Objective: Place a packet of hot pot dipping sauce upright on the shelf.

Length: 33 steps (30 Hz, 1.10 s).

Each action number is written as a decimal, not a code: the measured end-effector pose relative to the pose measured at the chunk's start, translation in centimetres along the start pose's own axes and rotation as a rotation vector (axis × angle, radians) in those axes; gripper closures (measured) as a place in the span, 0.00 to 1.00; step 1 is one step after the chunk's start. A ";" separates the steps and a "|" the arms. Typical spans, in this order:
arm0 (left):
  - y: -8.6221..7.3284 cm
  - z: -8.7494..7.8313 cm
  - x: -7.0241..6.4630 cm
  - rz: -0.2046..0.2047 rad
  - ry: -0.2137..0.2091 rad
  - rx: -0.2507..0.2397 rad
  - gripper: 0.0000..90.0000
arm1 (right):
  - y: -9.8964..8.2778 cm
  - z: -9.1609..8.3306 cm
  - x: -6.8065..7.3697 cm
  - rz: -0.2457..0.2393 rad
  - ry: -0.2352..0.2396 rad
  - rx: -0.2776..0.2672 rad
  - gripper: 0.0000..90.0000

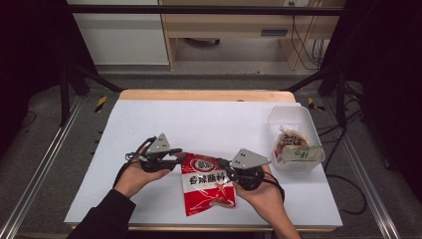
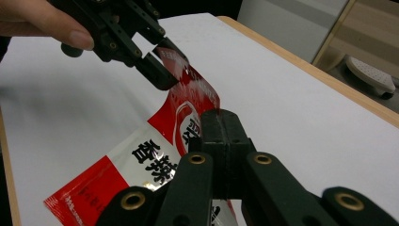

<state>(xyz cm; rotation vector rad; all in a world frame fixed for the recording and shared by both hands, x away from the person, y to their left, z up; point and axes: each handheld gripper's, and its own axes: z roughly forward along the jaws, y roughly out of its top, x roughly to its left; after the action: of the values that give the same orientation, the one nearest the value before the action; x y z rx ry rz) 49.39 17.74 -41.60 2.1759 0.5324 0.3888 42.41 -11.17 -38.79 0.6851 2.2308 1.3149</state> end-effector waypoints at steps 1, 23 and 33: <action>0.2 0.0 -0.2 0.003 -0.007 0.002 0.83 | -0.1 -0.2 -0.2 0.002 -0.003 0.002 1.00; 4.6 -2.7 -2.2 0.107 0.001 -0.023 1.00 | 3.5 -2.2 -5.1 -0.092 0.030 0.194 0.46; 5.3 -3.2 -2.8 0.129 -0.003 -0.037 1.00 | 6.4 0.3 -4.7 -0.211 0.138 0.357 0.33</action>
<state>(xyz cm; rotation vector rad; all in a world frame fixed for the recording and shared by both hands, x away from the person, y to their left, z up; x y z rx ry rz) 46.81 15.58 -35.72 2.1815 0.3813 0.4618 47.38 -11.19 -32.58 0.4701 2.6014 0.8954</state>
